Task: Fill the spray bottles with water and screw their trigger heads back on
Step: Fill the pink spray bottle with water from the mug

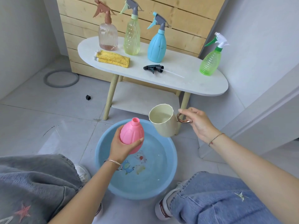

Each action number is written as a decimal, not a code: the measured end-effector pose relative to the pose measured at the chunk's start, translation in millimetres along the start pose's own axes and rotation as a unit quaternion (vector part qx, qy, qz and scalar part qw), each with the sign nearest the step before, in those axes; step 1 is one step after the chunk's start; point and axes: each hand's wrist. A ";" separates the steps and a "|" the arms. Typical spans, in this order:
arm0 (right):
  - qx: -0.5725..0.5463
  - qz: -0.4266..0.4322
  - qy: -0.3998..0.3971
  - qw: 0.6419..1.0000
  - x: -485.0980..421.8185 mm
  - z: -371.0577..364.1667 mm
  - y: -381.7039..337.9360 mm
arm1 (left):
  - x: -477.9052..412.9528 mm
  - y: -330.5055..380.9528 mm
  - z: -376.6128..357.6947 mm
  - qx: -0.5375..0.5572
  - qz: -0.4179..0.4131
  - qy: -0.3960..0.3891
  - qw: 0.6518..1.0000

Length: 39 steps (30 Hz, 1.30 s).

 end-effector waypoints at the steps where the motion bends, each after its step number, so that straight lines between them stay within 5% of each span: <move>1: -0.002 0.011 -0.003 1.000 0.8 2.0 -6.1 | 0.7 0.5 -1.2 -0.001 -0.002 -0.006 1.000; 39: 0.133 0.200 0.025 0.970 29.8 1.8 -48.9 | 16.2 -13.0 -17.8 -0.039 -0.044 -0.065 0.996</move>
Point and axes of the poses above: each hand's wrist, its own x-axis away from the middle knuckle, its own z-axis out of the back of the hand, y = z × x, and after that the axes turned 13 degrees about y, right-handed
